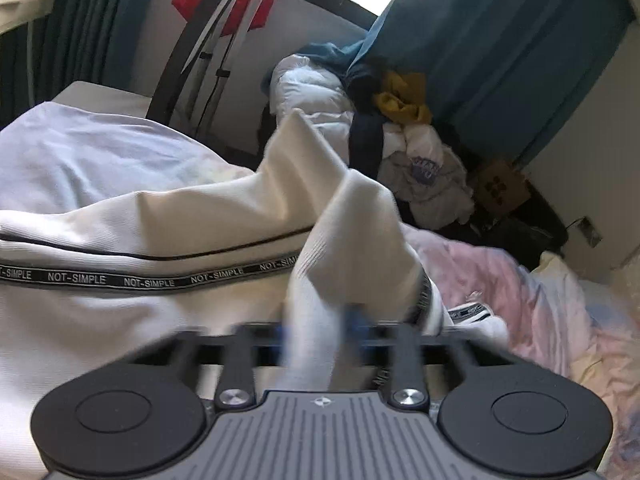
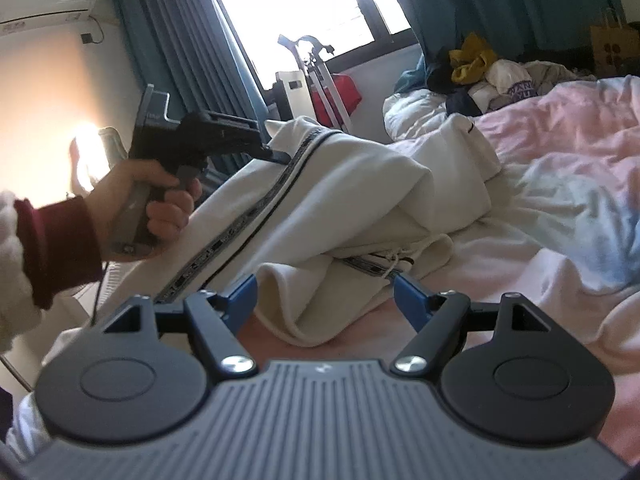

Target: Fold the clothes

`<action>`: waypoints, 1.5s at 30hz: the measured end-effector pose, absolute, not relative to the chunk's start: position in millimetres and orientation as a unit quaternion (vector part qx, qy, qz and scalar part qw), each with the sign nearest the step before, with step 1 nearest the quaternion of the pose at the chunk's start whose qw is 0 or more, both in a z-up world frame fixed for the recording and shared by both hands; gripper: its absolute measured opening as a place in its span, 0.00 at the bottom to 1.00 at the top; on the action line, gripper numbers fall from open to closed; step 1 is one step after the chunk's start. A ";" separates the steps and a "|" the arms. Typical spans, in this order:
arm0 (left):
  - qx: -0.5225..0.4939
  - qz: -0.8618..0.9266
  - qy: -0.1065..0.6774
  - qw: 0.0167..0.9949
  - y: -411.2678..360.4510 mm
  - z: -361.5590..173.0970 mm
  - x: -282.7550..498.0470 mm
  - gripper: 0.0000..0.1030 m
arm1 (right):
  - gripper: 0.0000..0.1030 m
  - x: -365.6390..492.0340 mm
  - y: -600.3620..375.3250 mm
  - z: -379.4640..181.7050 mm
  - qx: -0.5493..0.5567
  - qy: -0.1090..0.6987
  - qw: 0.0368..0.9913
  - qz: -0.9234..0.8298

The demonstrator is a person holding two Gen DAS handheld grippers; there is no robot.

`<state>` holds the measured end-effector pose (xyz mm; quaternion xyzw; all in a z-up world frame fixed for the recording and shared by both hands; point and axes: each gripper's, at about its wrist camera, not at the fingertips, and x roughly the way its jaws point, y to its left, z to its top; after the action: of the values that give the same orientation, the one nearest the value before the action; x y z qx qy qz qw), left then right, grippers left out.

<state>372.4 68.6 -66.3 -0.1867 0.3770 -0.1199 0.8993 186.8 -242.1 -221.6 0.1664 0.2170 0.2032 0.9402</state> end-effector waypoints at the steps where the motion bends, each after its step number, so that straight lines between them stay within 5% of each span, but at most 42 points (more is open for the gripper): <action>1: -0.176 -0.120 0.373 0.903 63.2 -62.4 368.0 0.04 | 0.76 189.3 -242.5 -223.5 0.165 0.219 0.941 0.199; 12: -0.066 -0.219 0.268 0.936 16.8 31.8 185.2 0.02 | 0.76 176.3 -256.6 -207.9 0.185 0.199 0.945 0.180; 19: -0.080 -0.248 0.314 0.913 -16.9 -27.6 62.6 0.02 | 0.75 147.1 -280.3 -184.5 0.202 0.170 0.951 0.162; 29: -0.073 -0.223 0.365 0.901 -39.4 -65.1 50.2 0.03 | 0.70 161.6 -319.4 -177.0 0.317 0.202 0.909 0.180; 45: -0.109 -0.267 0.429 0.856 -25.2 -112.9 95.0 0.04 | 0.69 396.4 -292.8 -173.4 0.381 0.353 0.842 0.144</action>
<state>95.0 -25.2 -112.9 -0.1086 0.4294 -0.2669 0.8559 396.4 -292.8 -173.4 0.3812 0.3528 0.1443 0.8423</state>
